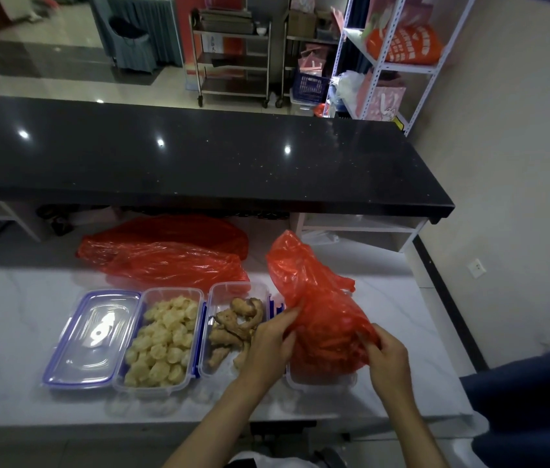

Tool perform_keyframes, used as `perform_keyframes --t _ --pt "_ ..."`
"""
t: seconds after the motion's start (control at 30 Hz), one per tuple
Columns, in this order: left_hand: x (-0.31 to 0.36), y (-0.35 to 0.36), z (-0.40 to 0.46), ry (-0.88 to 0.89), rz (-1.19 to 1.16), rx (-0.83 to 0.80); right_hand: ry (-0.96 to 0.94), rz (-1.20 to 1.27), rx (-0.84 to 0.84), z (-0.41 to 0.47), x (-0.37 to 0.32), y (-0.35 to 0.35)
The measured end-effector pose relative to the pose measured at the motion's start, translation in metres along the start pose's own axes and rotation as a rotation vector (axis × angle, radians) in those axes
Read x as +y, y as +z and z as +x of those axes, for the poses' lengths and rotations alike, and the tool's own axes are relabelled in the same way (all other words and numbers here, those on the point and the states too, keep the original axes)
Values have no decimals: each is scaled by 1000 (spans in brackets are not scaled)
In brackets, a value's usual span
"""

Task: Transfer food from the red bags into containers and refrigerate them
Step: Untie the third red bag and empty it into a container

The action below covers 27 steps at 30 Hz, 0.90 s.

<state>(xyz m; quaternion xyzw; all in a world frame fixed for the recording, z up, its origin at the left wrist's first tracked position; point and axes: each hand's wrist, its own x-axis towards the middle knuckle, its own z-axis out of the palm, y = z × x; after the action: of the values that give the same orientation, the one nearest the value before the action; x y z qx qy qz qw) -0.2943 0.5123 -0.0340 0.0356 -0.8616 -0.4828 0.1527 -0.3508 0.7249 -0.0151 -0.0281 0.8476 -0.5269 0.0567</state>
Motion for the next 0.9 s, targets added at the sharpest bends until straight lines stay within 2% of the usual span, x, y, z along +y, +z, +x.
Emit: perform_keyframes --t 0.23,0.47,0.53,0.57,0.63,0.7,0.8,0.9 --pt "23 -4 5 15 -96 83 -55 37 143 -3 -26 -1" --pt "36 -6 4 -50 -180 124 -20 153 211 -4 -37 1" --pt "37 -10 2 -63 -192 46 46 247 224 -1 -39 2" --pt "36 -11 0 -77 -181 -43 79 311 228 0 -40 3" --pt "34 -10 -3 -80 -63 -241 133 429 225 1 -42 4" --pt "31 -4 -8 -51 98 -322 169 507 214 3 -42 6" --pt "26 6 -11 -36 123 -211 194 594 173 5 -38 6" --pt "22 12 -11 -46 79 -148 135 688 42 -2 -33 1"
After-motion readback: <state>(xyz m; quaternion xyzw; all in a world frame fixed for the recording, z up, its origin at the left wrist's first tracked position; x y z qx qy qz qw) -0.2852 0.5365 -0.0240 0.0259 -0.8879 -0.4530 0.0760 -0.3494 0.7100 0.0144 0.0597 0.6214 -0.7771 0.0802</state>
